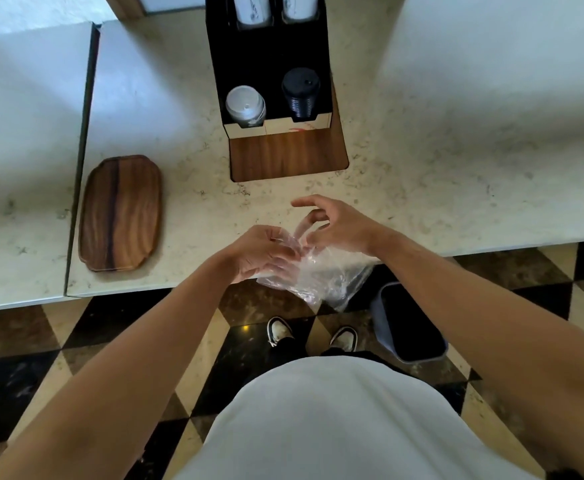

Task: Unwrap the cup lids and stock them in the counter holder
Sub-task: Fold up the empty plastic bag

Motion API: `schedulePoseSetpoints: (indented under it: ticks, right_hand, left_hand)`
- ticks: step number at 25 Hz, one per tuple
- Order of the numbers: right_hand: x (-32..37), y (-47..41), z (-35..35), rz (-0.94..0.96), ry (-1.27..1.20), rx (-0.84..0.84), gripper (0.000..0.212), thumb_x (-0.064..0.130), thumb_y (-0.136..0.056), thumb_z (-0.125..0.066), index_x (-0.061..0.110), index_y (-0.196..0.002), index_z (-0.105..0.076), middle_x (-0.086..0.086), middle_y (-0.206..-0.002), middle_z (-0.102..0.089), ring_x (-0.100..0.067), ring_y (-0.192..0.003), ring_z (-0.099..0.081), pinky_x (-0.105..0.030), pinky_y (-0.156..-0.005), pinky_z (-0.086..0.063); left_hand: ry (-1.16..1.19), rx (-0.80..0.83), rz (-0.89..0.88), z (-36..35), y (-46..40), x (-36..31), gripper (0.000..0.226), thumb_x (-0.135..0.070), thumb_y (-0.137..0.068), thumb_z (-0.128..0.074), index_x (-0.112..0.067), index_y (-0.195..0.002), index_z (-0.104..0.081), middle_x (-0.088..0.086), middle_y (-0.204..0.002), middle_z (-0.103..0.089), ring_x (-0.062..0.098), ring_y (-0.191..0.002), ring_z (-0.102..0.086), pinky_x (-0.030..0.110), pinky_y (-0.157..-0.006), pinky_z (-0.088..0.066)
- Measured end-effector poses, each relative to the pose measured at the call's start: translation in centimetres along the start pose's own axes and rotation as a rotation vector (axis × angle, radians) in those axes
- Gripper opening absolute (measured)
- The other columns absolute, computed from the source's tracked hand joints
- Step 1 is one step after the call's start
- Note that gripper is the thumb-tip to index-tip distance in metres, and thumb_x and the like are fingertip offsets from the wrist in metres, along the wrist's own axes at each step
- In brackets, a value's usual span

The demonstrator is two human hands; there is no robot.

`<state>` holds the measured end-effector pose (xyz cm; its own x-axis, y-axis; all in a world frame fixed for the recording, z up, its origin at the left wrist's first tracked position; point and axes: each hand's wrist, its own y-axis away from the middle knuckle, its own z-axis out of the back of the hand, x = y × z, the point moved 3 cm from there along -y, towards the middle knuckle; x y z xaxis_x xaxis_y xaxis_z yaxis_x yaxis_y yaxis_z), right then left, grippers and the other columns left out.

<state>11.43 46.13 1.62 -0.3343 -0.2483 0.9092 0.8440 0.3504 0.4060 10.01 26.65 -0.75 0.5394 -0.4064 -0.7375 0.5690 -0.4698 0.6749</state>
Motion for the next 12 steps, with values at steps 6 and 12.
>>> schedulePoseSetpoints:
  ticks: [6,12]
  right_hand:
    - [-2.8,0.1,0.7,-0.217,0.15,0.154,0.027,0.016,-0.09,-0.076,0.016,-0.117,-0.071,-0.002,-0.1,-0.079,-0.017,-0.093,-0.076,-0.026,-0.077,-0.061]
    - [-3.9,-0.4,1.0,-0.156,-0.377,-0.316,0.012,0.008,-0.088,-0.078,0.012,-0.099,-0.075,-0.007,-0.095,-0.078,-0.023,-0.094,-0.075,-0.029,-0.078,-0.061]
  left_hand:
    - [0.067,-0.05,-0.025,1.3,0.2,0.7,0.029,-0.014,-0.082,-0.083,-0.005,-0.108,-0.071,0.018,-0.102,-0.078,0.031,-0.092,-0.077,0.038,-0.074,-0.063]
    - [0.584,0.028,0.081,1.2,0.7,2.9,0.077,-0.062,-0.087,-0.067,-0.008,-0.139,-0.05,0.024,-0.134,-0.064,0.042,-0.121,-0.064,0.054,-0.104,-0.051]
